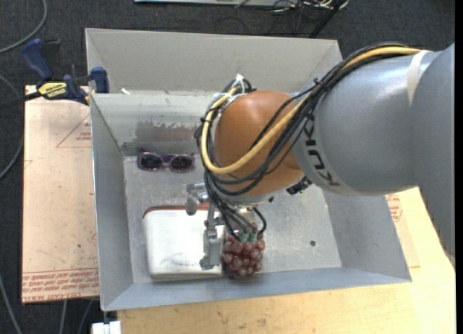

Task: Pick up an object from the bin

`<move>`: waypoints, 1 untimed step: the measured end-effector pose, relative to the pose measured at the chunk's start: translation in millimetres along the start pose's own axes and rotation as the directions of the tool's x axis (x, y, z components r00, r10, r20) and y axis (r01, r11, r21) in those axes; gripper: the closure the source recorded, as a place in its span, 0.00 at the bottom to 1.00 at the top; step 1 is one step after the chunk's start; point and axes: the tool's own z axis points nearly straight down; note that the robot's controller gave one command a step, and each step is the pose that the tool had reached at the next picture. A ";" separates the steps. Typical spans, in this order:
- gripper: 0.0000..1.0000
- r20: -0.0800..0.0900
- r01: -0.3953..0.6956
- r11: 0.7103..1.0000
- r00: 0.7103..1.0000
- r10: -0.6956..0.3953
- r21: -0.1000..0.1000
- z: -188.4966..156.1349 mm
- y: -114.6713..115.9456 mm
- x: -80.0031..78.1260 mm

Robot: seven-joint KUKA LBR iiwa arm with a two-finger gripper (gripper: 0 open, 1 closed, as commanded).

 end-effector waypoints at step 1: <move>0.00 0.002 0.066 0.998 0.998 -0.066 0.006 16.6 -24.4 -8.1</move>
Offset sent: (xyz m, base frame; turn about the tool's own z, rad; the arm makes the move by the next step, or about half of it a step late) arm 0.0271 -0.0872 -0.0445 0.0988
